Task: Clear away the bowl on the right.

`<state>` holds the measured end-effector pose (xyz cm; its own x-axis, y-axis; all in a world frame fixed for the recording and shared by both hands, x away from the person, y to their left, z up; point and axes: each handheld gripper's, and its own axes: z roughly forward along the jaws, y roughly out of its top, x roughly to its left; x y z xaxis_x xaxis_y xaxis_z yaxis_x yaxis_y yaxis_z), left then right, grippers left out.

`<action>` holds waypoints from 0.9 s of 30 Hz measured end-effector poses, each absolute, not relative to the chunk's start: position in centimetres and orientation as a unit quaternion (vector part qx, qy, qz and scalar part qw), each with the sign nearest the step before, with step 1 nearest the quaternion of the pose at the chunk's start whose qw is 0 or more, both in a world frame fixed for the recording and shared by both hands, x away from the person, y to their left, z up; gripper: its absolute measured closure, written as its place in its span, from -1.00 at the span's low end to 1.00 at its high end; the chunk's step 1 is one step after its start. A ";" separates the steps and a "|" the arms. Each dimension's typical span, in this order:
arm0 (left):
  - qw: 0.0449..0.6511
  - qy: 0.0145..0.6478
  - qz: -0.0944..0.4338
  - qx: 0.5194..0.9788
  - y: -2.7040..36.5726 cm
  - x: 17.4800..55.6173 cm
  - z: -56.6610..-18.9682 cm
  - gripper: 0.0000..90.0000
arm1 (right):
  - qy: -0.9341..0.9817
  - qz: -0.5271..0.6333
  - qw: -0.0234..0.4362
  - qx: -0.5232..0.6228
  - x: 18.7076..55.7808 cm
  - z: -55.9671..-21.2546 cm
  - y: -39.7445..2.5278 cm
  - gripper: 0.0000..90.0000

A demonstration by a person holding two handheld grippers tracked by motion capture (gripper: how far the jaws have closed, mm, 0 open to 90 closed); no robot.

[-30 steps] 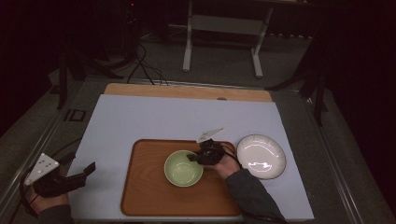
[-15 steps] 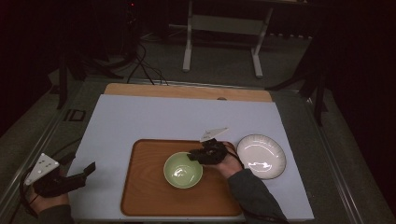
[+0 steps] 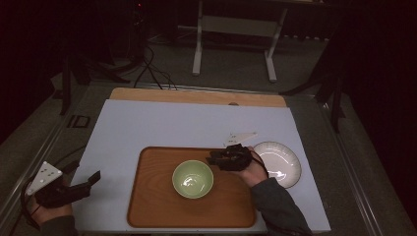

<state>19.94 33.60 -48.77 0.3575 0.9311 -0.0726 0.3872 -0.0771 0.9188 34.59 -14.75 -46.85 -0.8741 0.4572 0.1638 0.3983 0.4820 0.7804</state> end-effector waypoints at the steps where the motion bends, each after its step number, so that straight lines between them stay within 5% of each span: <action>1: 0.472 0.488 0.288 0.675 33.6 19.9 -48.8 -0.65 | 0.860 0.444 0.036 0.248 34.6 -46.7 -15.0 0.48; 27: 0.472 0.490 0.287 0.674 33.6 19.8 -48.8 -0.65 | 0.825 0.465 0.087 0.308 33.9 -45.3 -22.1 0.10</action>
<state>19.83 33.64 -48.79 0.3542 0.9321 -0.0764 0.3894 -0.0727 0.9182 33.89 -22.12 -45.25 -0.7952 0.5892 0.1433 0.4277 0.3774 0.8214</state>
